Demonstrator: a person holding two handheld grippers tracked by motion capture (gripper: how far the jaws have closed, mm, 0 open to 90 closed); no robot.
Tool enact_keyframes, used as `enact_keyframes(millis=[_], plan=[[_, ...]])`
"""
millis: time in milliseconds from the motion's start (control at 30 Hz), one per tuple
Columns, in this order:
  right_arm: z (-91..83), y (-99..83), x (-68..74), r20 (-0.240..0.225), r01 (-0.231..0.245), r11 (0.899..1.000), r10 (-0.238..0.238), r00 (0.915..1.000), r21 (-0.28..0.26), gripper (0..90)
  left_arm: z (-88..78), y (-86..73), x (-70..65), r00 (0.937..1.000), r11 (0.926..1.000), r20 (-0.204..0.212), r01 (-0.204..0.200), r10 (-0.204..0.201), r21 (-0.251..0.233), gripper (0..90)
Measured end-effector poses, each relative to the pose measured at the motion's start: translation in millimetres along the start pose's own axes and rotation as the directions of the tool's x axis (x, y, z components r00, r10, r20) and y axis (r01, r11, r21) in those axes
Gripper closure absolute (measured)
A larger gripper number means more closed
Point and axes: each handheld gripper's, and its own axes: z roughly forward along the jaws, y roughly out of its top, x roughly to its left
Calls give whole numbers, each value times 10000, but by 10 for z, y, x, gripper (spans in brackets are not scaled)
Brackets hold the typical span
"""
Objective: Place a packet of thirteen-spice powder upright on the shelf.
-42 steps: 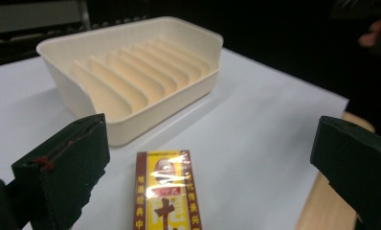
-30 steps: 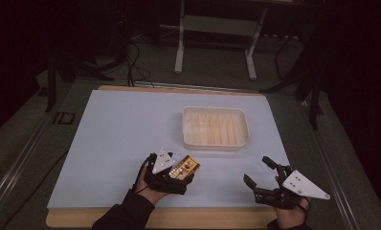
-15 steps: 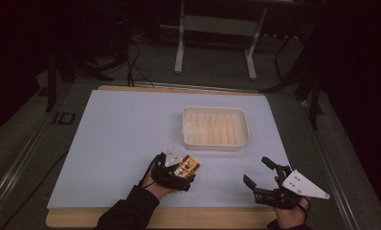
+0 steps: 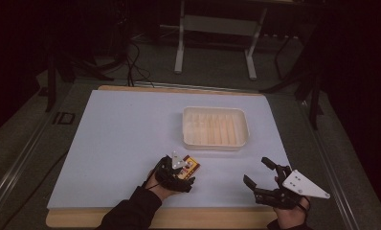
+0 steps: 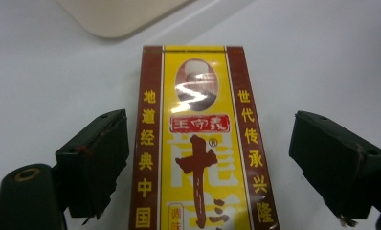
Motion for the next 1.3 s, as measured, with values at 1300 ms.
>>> enact_keyframes(millis=[1300], plan=[[3, 3, 8, 71, 68, 10000, -68, 10000, 24, 134, -328, 114, -139, 9935, 9933, 761, -780, 845, -847, 332]])
